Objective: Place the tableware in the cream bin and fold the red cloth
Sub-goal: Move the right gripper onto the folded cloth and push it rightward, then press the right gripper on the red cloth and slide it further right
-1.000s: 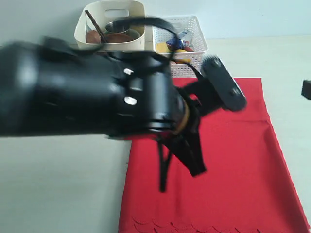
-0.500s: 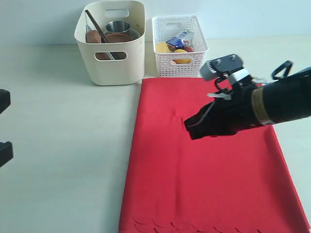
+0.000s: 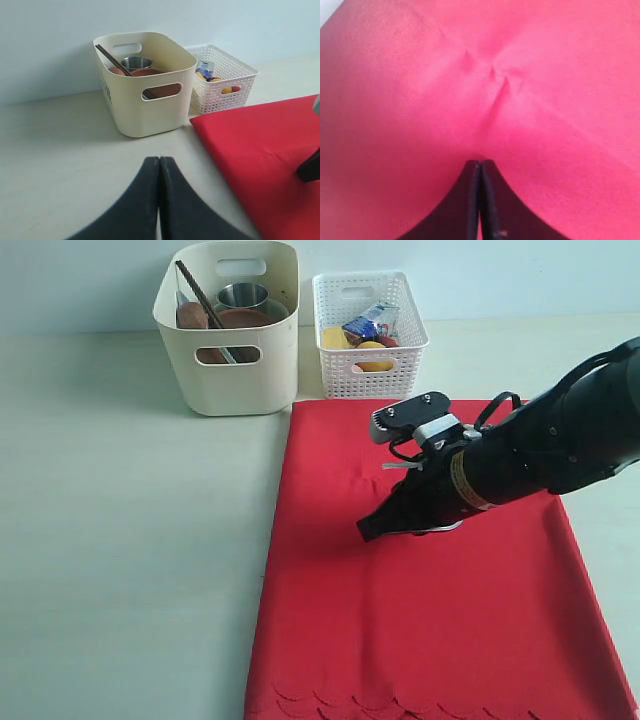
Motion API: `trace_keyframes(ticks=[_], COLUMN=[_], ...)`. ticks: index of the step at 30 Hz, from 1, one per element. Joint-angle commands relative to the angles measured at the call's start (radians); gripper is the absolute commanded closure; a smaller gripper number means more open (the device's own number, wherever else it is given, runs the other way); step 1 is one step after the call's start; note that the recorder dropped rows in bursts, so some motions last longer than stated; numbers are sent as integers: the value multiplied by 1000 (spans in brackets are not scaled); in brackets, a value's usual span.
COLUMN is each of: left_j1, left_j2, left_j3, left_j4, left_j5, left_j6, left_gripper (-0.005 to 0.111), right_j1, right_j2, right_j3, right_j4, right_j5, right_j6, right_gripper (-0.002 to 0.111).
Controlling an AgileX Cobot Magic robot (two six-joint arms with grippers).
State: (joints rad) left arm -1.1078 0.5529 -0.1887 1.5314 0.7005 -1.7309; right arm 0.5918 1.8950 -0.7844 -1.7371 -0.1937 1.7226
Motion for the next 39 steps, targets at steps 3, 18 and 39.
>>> trace_keyframes(ticks=[3,18,39], left_j1=[3,3,3], left_j2=[-6,-6,-6], left_j3=[2,2,2], left_j4=[13,17,-14], left_j5=[10,10,10], left_j6=[2,4,25], left_gripper=[106,106,106], right_j1=[0,0,-44], right_j2=[15,13,-184], right_j3=[41,168,82], right_j4=[-7,120,29], right_j5=[121,613,493], right_j6=[0,-148,-147], right_gripper=[108,108,108])
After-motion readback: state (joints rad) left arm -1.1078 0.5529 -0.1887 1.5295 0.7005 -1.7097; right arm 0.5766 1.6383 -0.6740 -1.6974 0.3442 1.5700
